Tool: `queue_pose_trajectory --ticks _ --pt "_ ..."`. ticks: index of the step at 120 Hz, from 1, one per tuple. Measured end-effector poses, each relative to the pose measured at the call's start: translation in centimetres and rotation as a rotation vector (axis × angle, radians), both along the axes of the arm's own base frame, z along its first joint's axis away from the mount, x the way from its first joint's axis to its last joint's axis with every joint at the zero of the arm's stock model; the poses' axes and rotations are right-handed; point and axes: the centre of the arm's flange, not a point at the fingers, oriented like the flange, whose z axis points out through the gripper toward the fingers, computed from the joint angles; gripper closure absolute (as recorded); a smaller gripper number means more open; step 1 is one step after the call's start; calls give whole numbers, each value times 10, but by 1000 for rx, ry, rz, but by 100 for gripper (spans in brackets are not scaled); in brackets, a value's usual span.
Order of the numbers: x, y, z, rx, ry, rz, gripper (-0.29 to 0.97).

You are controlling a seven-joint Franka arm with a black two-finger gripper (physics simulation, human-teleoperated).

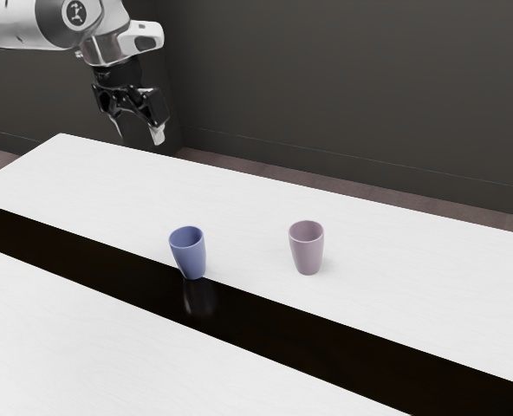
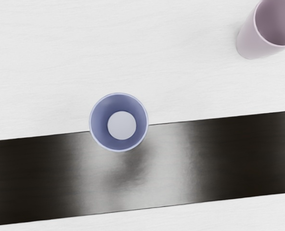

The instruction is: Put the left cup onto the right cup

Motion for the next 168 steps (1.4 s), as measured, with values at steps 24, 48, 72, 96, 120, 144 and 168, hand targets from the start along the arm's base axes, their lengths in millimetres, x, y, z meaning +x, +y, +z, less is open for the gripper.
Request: queue_pose_trajectory --ticks 24,48,72,96,120,144,168 --pt "1 1 0 1 -2 1 0" --pt "1 0 0 -2 -3 0 0" --pt "3 -1 -8 -8 11 3 0" --pt "7 -15 -29 -41 43 2 0" --pt "5 -42 -62 -41 83 -21 0" --pt "18 -38 -104 -35 95 -13 0" --pt "31 -36 -129 -31 101 -16 0"
